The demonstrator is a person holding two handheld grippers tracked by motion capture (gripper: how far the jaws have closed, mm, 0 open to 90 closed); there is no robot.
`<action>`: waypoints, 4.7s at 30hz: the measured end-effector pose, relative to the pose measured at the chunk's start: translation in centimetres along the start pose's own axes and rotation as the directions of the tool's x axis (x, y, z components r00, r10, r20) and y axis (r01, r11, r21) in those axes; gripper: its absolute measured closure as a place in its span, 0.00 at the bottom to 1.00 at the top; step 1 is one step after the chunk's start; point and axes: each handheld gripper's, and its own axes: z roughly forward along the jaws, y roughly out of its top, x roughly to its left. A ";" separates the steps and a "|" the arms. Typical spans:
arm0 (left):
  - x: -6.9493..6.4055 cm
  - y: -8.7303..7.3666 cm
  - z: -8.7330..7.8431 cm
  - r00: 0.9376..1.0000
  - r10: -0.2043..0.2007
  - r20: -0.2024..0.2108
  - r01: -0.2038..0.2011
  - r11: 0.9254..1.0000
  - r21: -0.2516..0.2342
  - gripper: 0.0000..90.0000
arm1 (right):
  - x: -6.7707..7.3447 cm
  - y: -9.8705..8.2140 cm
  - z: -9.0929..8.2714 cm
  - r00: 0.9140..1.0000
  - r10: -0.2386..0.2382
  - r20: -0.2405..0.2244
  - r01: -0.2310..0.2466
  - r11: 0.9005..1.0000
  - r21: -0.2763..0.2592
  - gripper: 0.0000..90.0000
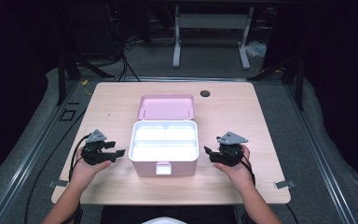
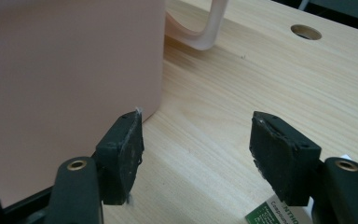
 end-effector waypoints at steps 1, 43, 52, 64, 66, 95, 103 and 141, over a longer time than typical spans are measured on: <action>0.0 0.0 0.0 1.000 0.001 0.012 -0.001 1.000 -0.004 0.42 | -0.1 0.0 0.1 1.000 0.010 -0.006 -0.010 1.000 0.003 0.39; -0.3 3.2 -2.3 0.996 -0.049 0.080 0.047 0.998 0.031 0.67 | 0.0 0.3 -0.1 0.998 0.036 -0.057 -0.031 0.995 0.095 0.57; -0.3 5.7 -3.5 0.997 -0.003 0.072 0.000 0.999 0.034 0.67 | 0.0 0.3 -0.1 0.997 0.040 -0.062 -0.034 0.994 0.099 0.57; -1.6 9.0 -4.5 0.995 0.074 0.068 -0.076 0.997 0.027 0.62 | -0.1 0.3 -0.2 0.997 0.045 -0.065 -0.039 0.994 0.102 0.58; -1.8 9.4 -4.5 0.994 0.086 0.071 -0.088 0.996 0.025 0.62 | -0.1 0.2 -0.2 0.997 0.047 -0.065 -0.040 0.994 0.100 0.58; -6.6 12.8 -0.6 0.948 0.241 0.208 -0.259 0.964 0.065 0.70 | -0.4 0.2 -0.3 0.996 0.055 -0.068 -0.048 0.994 0.097 0.57; -8.2 14.2 0.1 0.911 0.351 0.218 -0.387 0.909 0.151 0.79 | -0.4 0.2 -0.4 0.996 0.059 -0.068 -0.053 0.994 0.094 0.57; -13.1 18.4 4.9 0.698 0.599 0.392 -0.713 0.530 0.459 0.92 | -0.6 0.1 -0.3 0.994 0.067 -0.085 -0.058 0.994 0.096 0.57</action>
